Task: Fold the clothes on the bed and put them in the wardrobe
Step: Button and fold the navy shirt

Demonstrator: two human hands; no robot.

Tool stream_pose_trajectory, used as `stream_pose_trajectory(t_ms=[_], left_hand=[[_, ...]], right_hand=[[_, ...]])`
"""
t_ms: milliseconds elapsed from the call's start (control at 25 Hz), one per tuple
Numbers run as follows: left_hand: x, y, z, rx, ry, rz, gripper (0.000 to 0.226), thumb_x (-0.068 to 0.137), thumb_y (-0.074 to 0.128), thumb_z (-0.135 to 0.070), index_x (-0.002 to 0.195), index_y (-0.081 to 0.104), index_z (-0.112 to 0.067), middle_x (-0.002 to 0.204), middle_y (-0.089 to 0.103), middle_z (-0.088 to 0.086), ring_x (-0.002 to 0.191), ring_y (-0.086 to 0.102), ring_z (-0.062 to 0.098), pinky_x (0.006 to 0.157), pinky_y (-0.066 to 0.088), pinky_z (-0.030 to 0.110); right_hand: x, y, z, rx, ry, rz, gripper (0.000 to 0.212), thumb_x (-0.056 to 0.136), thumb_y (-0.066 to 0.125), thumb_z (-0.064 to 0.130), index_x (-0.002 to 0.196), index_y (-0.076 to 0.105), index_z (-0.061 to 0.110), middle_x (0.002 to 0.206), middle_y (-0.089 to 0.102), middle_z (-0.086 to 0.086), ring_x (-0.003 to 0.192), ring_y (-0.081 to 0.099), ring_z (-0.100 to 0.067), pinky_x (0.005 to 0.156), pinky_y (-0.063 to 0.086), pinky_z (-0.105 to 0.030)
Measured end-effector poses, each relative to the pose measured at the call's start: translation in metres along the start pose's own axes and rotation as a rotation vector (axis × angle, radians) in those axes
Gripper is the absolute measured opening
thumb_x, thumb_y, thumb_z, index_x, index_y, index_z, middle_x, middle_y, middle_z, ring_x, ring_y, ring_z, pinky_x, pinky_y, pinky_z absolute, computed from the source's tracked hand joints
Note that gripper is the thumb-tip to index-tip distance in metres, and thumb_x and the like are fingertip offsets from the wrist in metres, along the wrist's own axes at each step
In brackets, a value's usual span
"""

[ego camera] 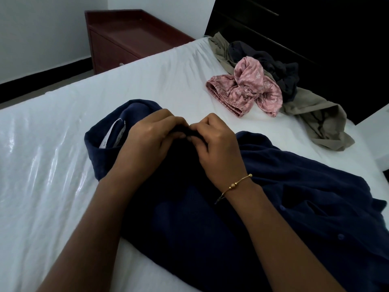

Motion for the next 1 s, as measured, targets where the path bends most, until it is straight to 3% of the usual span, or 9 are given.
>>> stream_pose_trajectory(t_ms=[200, 360, 520, 680, 840, 1000], left_hand=[[0.002, -0.008, 0.0, -0.047, -0.012, -0.049, 0.027, 0.099, 0.06, -0.025, 0.1, 0.074, -0.002, 0.113, 0.066, 0.008, 0.116, 0.061, 0.008, 0.096, 0.054, 0.036], [0.002, -0.01, -0.004, -0.12, -0.034, -0.074, 0.028, 0.098, 0.061, -0.027, 0.096, 0.072, -0.002, 0.098, 0.071, -0.001, 0.093, 0.067, 0.009, 0.081, 0.057, 0.036], [0.001, -0.01, -0.002, -0.082, -0.056, -0.116, 0.027, 0.097, 0.061, -0.027, 0.092, 0.069, -0.001, 0.09, 0.067, 0.0, 0.082, 0.062, 0.013, 0.072, 0.052, 0.035], [0.001, -0.006, -0.004, -0.143, -0.062, -0.028, 0.028, 0.095, 0.06, -0.032, 0.095, 0.071, -0.007, 0.089, 0.068, -0.005, 0.084, 0.063, 0.003, 0.073, 0.051, 0.032], [0.003, -0.01, -0.003, -0.158, -0.084, -0.017, 0.03, 0.095, 0.059, -0.031, 0.103, 0.076, -0.008, 0.095, 0.069, -0.006, 0.093, 0.063, 0.0, 0.082, 0.052, 0.027], [0.003, -0.013, -0.006, -0.179, -0.166, -0.093, 0.027, 0.095, 0.057, -0.025, 0.103, 0.077, -0.009, 0.092, 0.07, -0.006, 0.089, 0.066, 0.004, 0.082, 0.053, 0.025]], right_hand=[[-0.003, -0.008, -0.001, 0.133, -0.009, -0.019, 0.016, 0.117, 0.079, -0.009, 0.127, 0.092, -0.009, 0.121, 0.076, -0.02, 0.108, 0.071, -0.025, 0.095, 0.076, -0.049], [-0.008, -0.007, -0.011, 0.183, 0.031, -0.032, 0.012, 0.119, 0.081, -0.003, 0.123, 0.092, -0.006, 0.115, 0.086, -0.019, 0.105, 0.076, -0.028, 0.094, 0.078, -0.062], [-0.015, -0.005, 0.007, 0.065, 0.076, -0.143, 0.013, 0.117, 0.085, 0.007, 0.106, 0.087, 0.0, 0.104, 0.08, -0.017, 0.09, 0.068, -0.033, 0.074, 0.07, -0.055], [-0.021, -0.007, 0.019, -0.099, 0.086, -0.213, 0.016, 0.109, 0.089, 0.013, 0.098, 0.08, 0.005, 0.107, 0.073, -0.011, 0.084, 0.064, -0.031, 0.057, 0.065, -0.047], [-0.021, -0.003, 0.012, 0.049, 0.045, -0.179, 0.005, 0.114, 0.087, 0.0, 0.11, 0.088, -0.002, 0.113, 0.076, -0.015, 0.094, 0.068, -0.028, 0.074, 0.075, -0.053], [-0.024, -0.007, 0.017, 0.081, -0.014, -0.211, 0.011, 0.118, 0.083, -0.007, 0.125, 0.092, -0.009, 0.121, 0.081, -0.02, 0.106, 0.075, -0.029, 0.089, 0.08, -0.05]])
Point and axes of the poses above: each hand's wrist, its own x-axis towards the middle knuckle, its own y-axis out of the palm, z = x × y, the point moved 7 cm from there along x, towards the middle knuckle
